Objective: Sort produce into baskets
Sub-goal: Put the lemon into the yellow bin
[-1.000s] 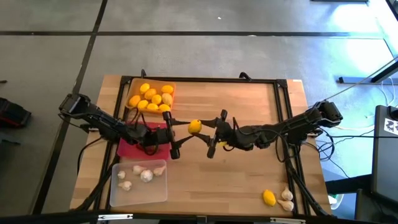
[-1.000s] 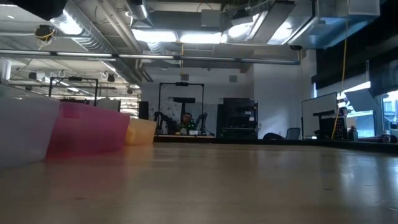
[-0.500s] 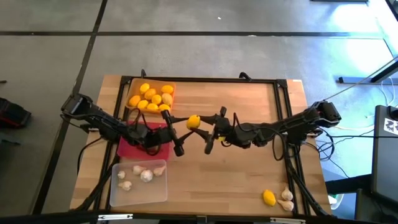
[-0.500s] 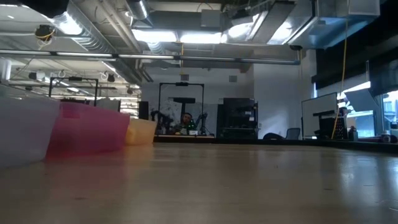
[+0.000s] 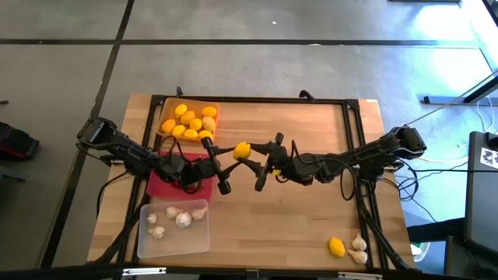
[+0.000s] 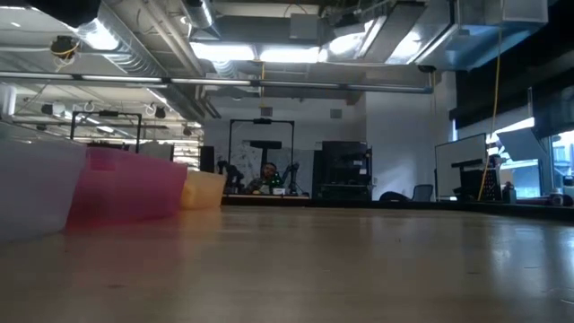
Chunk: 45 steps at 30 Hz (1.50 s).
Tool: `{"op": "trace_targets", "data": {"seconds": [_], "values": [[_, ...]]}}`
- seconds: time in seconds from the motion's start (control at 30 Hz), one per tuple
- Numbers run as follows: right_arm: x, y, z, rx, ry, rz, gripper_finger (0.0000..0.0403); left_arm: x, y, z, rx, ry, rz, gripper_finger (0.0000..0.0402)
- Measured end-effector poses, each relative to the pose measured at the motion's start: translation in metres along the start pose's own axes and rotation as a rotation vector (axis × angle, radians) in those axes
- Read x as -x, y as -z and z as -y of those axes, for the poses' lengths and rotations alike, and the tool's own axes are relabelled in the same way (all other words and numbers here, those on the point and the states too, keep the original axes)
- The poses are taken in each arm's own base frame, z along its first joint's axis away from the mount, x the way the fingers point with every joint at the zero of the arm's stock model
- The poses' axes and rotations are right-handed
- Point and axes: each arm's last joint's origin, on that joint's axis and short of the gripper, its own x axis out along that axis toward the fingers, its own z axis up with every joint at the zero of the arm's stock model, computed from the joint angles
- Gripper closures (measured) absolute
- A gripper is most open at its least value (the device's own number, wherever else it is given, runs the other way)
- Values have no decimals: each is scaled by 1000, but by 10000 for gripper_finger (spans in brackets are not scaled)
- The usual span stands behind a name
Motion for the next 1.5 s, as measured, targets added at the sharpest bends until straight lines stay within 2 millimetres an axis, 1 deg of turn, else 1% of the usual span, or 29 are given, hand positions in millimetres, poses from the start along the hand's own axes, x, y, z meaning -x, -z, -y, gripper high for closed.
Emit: {"op": "trace_targets", "data": {"seconds": [0.13, 0.33, 0.4, 0.47, 0.57, 0.63, 0.73, 0.8, 0.93, 1.07, 1.17, 1.23, 1.37, 1.5], "values": [[0, 0, 0, 19, 3, 0, 204, 0, 0, 0, 2, -1, -4, 231], [4, -1, 2, 87, 22, -21, 143, 0, 1, 0, 14, -1, -14, 230], [8, -2, 5, 128, 24, -56, 126, -1, -3, -2, 39, -32, -4, 230], [14, -8, 8, 136, 26, -68, 113, -1, -3, -4, 43, -64, -17, 230], [27, -22, 17, 146, 30, -92, 103, -1, 2, -3, 15, -90, -64, 230], [36, -24, 23, 155, 22, -167, 101, -1, 2, -4, 10, -112, -80, 230], [50, -16, 32, 144, -12, -332, 100, -2, 8, -5, -32, -161, -153, 230], [59, -9, 38, 133, 5, -447, 100, -2, 13, -6, -61, -190, -201, 229], [72, 13, 49, 138, 106, -684, 100, -5, 26, -8, -85, -214, -291, 229], [78, 34, 57, 178, 257, -845, 100, -7, 39, -14, -70, -230, -374, 229], [78, 44, 59, 212, 342, -886, 100, -9, 47, -23, -44, -257, -429, 229], [76, 50, 59, 236, 363, -901, 100, -9, 49, -29, -43, -268, -476, 229], [71, 60, 56, 268, 373, -930, 100, -12, 43, -46, -42, -289, -588, 229], [67, 69, 54, 293, 382, -955, 100, -10, 39, -71, -5, -320, -741, 229]]}}
